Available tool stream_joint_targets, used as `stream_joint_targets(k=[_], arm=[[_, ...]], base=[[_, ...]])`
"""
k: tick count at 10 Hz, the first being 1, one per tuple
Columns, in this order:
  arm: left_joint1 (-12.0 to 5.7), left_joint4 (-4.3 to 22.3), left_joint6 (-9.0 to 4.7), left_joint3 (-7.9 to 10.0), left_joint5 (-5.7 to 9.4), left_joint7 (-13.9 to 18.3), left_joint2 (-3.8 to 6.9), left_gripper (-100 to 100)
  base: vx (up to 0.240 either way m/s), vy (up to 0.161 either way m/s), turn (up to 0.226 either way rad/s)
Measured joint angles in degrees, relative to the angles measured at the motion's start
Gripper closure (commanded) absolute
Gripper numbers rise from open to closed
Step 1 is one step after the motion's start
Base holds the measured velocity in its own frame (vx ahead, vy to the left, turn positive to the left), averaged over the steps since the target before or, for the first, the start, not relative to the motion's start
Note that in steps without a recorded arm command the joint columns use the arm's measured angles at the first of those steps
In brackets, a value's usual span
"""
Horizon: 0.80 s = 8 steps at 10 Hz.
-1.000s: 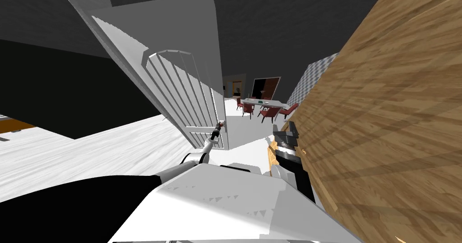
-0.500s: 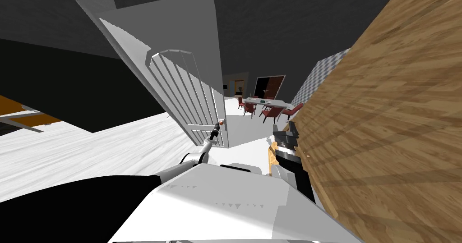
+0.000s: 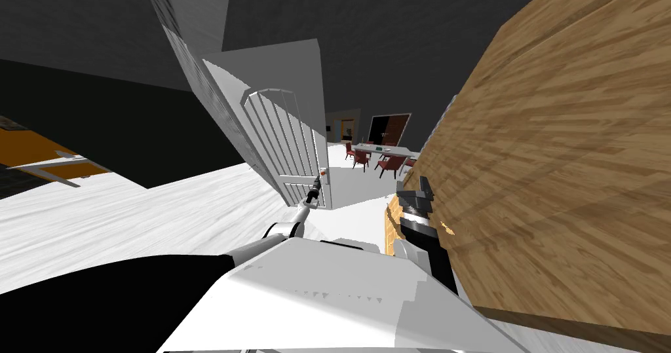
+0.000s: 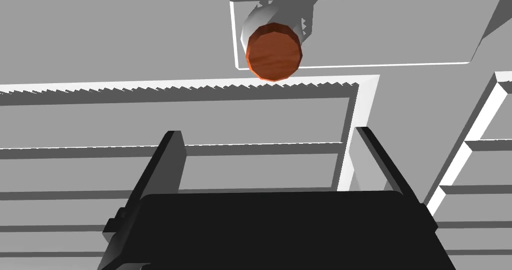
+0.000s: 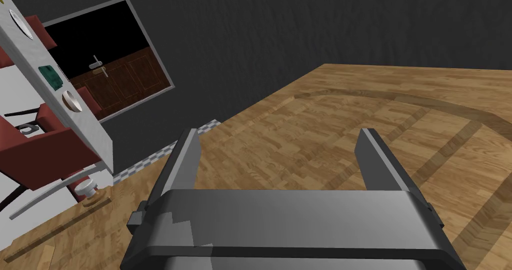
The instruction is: Push the door open
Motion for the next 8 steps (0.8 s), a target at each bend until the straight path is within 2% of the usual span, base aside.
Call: stream_joint_targets(k=[2, 8], arm=[[0.08, 0.1, -0.16, 0.13, 0.00, -0.1, 0.01, -100], [0.61, -0.1, -1.17, 0.80, 0.00, -0.3, 0.40, -100]], base=[[0.120, 0.003, -0.024], [0.208, 0.009, -0.023]])
